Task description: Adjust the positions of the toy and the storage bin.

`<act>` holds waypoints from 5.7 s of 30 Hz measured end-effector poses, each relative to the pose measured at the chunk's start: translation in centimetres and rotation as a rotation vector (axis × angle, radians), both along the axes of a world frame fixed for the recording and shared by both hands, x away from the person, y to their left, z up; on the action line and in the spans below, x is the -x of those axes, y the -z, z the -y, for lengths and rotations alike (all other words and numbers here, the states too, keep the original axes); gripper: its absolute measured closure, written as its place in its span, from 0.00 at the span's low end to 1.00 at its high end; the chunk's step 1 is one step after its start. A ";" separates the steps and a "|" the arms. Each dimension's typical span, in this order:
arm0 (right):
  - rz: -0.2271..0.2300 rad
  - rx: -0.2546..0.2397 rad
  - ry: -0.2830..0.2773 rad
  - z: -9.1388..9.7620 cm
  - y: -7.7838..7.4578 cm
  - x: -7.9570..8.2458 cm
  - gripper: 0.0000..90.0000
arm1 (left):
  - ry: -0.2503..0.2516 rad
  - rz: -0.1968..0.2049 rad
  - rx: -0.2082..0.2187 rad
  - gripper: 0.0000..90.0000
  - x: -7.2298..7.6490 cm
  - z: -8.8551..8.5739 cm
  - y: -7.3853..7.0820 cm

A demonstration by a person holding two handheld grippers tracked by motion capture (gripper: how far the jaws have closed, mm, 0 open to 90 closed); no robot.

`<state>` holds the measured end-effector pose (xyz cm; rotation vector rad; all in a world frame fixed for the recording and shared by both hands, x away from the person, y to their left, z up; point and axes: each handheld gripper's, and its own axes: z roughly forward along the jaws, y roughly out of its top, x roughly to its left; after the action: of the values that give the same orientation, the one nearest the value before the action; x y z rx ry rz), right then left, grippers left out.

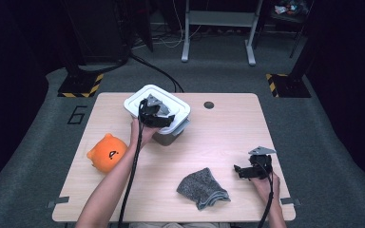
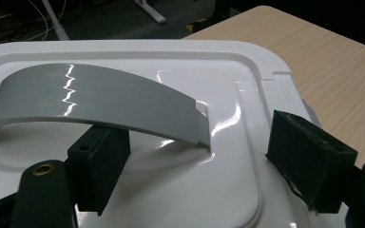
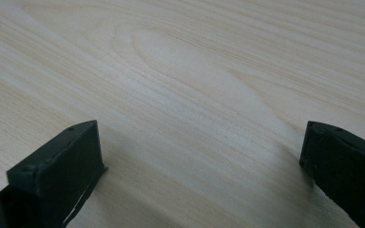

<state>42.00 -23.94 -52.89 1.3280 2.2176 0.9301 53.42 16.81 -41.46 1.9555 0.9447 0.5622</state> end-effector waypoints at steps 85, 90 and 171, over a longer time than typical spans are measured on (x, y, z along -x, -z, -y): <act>0.008 0.006 -0.002 0.1 0.0 -0.2 0.00 | 0.255 0.035 0.011 0.20 2.7 8.1 0.3; -0.007 -0.011 -0.007 0.1 -0.3 -0.3 0.02 | 0.255 0.023 0.029 0.16 3.5 7.4 -0.4; 0.112 -0.304 -0.063 -6.8 -9.1 -9.3 0.89 | 0.129 -0.148 -0.024 0.01 15.8 -3.1 11.3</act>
<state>51.27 -17.14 -43.76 1.3002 2.1045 1.3740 37.64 19.90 -52.73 2.0851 0.8969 0.3608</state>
